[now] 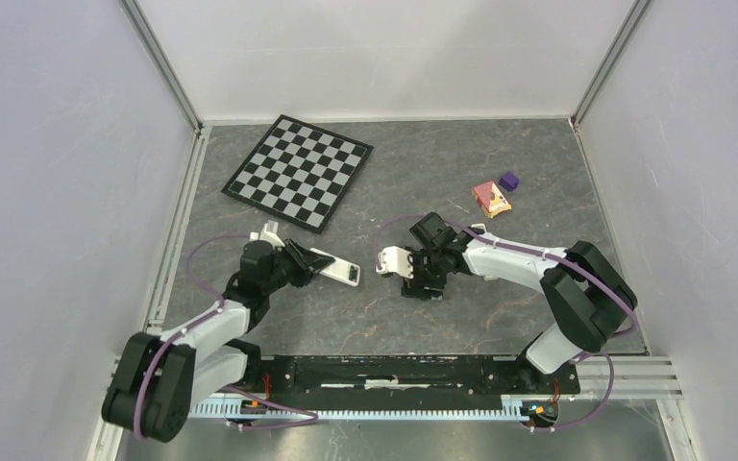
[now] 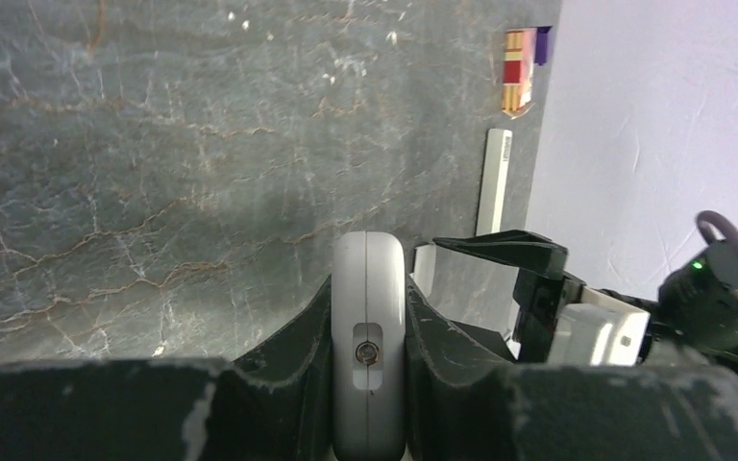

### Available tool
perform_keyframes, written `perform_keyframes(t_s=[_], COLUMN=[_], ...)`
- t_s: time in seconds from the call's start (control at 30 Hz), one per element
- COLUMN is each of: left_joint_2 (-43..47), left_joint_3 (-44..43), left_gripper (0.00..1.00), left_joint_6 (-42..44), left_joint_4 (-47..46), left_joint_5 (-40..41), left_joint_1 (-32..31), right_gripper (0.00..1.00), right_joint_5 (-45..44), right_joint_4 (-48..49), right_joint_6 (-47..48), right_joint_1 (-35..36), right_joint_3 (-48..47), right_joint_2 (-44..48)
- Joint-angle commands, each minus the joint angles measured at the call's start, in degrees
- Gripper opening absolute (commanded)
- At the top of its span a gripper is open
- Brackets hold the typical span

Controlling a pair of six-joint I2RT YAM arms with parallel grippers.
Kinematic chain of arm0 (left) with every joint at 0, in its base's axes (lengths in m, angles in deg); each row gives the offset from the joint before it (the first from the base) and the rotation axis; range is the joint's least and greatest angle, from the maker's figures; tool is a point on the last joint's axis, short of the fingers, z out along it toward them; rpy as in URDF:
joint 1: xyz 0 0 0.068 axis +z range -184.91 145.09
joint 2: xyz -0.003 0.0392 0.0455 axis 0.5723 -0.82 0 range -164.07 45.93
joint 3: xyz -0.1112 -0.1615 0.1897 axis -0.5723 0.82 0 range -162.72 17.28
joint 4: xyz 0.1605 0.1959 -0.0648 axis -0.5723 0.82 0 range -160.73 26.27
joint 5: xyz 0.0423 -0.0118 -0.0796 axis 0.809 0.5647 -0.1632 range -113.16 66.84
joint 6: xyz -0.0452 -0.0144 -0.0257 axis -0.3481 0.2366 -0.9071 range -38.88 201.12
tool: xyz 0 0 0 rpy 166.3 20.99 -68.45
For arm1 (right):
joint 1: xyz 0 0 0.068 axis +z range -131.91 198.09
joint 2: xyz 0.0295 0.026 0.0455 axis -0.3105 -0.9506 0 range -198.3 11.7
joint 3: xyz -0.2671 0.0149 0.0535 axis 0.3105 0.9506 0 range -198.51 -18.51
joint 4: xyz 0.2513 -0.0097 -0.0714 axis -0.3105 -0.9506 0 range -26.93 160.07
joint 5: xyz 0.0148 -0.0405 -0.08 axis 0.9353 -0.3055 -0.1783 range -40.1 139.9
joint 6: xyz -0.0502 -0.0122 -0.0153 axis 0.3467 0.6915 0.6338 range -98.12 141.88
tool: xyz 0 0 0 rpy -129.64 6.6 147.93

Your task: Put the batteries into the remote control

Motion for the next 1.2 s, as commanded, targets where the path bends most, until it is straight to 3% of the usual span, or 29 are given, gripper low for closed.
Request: perform_keyframes(t_s=[0.0, 0.13, 0.23, 0.63, 0.9, 1.17], left_joint_2=[-7.3, -14.0, -14.8, -6.8, 4.0, 12.5], left_joint_3=[0.5, 0.4, 0.0, 1.9, -0.5, -8.6], left_gripper=[0.06, 0.06, 0.06, 0.43, 0.82, 0.94], left_joint_6=[-6.4, -10.8, -12.7, -15.0, -11.9, -6.3], left_joint_4=[-13.6, -22.4, -20.8, 1.7, 21.7, 44.2], left_joint_5=[4.5, 9.0, 14.7, 24.7, 30.6, 35.8], left_joint_1=[-3.9, -7.9, -10.1, -12.6, -12.5, -12.2], right_gripper=[0.73, 0.73, 0.73, 0.72, 0.7, 0.6], right_joint_5=[1.3, 2.5, 2.3, 3.5, 4.1, 3.3], right_joint_4=[-0.2, -0.5, -0.1, -2.1, -3.1, -4.3], right_joint_6=[2.9, 2.2, 2.3, 4.0, 4.4, 5.0], right_joint_1=[-0.3, -0.8, -1.0, -1.3, -1.4, -1.4], right_joint_3=[-0.3, -1.4, -1.2, -0.6, -1.5, -2.4], right_joint_2=[-3.9, -5.1, -5.2, -4.3, -5.6, -6.9])
